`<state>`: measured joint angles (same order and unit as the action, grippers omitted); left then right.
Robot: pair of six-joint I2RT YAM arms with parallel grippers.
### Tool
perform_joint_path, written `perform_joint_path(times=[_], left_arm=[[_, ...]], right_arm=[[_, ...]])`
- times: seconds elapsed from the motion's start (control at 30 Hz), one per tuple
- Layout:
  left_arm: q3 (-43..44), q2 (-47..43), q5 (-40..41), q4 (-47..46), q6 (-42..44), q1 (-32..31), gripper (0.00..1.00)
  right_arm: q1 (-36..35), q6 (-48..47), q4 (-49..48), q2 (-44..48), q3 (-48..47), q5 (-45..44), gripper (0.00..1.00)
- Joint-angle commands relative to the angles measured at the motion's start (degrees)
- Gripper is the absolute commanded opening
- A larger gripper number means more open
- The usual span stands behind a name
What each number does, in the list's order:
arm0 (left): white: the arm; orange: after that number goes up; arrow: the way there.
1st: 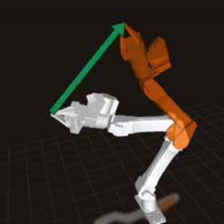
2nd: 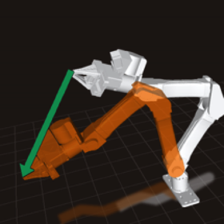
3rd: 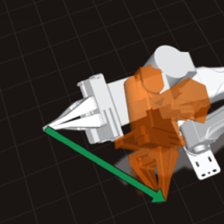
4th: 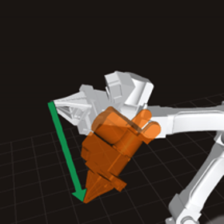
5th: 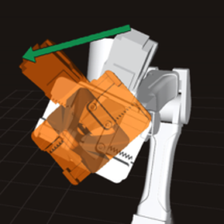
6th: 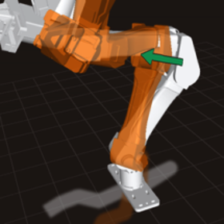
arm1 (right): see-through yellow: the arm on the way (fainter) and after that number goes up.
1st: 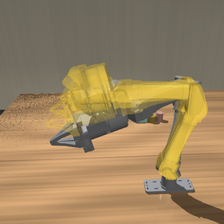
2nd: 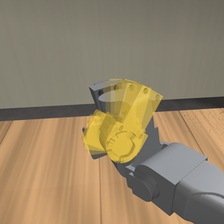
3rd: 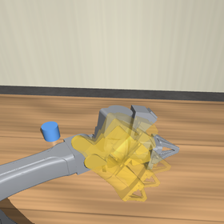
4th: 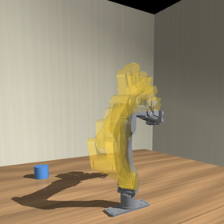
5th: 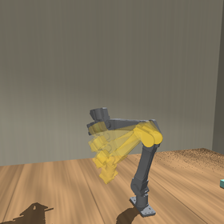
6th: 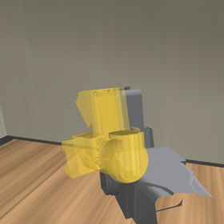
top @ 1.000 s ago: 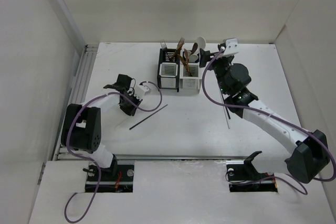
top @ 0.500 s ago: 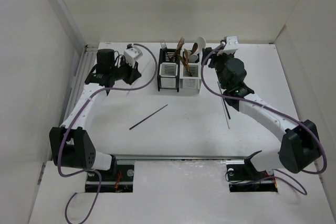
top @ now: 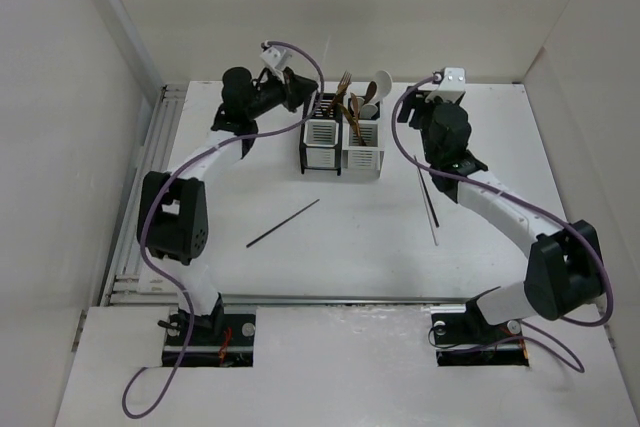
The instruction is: Sort the eating utensils into containers
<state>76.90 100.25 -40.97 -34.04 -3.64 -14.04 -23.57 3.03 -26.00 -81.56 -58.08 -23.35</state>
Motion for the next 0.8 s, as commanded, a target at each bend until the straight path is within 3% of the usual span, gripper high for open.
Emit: perform_joint_path(times=[0.0,0.13,0.43,0.6,0.67,0.77], left_arm=[[-0.09,1.52,-2.1,-18.76,-9.09,-2.56,0.0],[-3.68,2.15,1.32,-26.24,-14.37,-3.79,0.0],[-10.81,4.87,8.27,-29.94,-9.37,-4.41,0.0],[-11.34,7.77,8.8,-29.94,-8.84,-4.41,0.0],[-11.86,8.82,8.8,-30.56,-8.31,-4.41,0.0],[-12.48,9.35,8.8,-31.26,-8.31,-4.41,0.0]], right_arm=[[0.37,0.93,4.54,2.36,-0.63,-3.1,0.75],[1.51,0.93,8.41,4.12,-0.63,-4.42,0.75],[2.65,-0.92,14.83,8.61,-0.1,-6.53,0.75],[5.63,1.0,31.06,7.14,-2.72,2.23,0.84],[8.45,3.99,40.79,3.54,-6.66,7.52,0.77],[9.69,4.8,46.72,0.36,-8.97,9.47,0.64]])
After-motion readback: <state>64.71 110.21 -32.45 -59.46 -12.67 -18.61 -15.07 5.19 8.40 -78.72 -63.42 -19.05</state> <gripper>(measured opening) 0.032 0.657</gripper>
